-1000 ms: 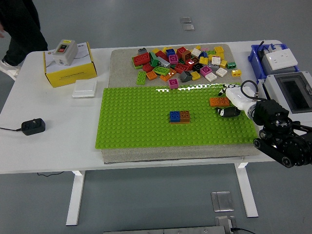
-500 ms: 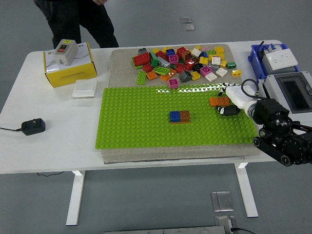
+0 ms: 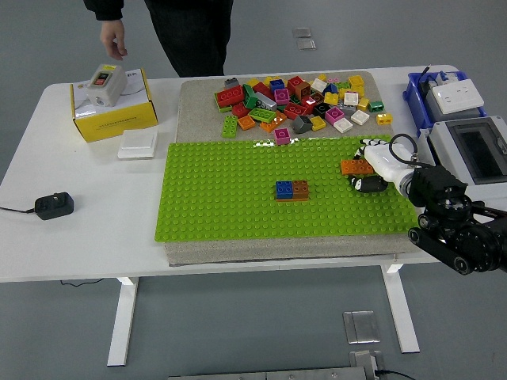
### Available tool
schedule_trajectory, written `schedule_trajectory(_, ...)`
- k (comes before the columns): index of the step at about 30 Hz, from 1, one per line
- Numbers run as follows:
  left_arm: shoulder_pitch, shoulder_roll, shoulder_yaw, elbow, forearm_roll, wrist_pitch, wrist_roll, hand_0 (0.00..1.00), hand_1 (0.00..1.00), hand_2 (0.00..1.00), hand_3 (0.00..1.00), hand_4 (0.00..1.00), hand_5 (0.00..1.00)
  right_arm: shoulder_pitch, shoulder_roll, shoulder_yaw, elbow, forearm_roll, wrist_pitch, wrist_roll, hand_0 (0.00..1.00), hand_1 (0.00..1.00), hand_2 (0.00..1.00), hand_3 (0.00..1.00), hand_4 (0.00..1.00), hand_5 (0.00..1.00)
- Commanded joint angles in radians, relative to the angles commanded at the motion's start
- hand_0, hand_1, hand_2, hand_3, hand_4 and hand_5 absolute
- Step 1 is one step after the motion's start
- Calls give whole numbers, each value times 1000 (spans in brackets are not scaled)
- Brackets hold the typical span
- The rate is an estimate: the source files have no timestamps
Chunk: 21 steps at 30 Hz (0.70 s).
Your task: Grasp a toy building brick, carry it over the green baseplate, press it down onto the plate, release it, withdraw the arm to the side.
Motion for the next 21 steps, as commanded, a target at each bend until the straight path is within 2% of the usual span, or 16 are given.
schedule_trajectory(21, -2, 0, -2, 0, 7, 1, -2, 636, 608, 562, 653, 402, 486, 7, -3, 7, -1, -13, -5, 0, 829, 972, 998, 703, 616, 508)
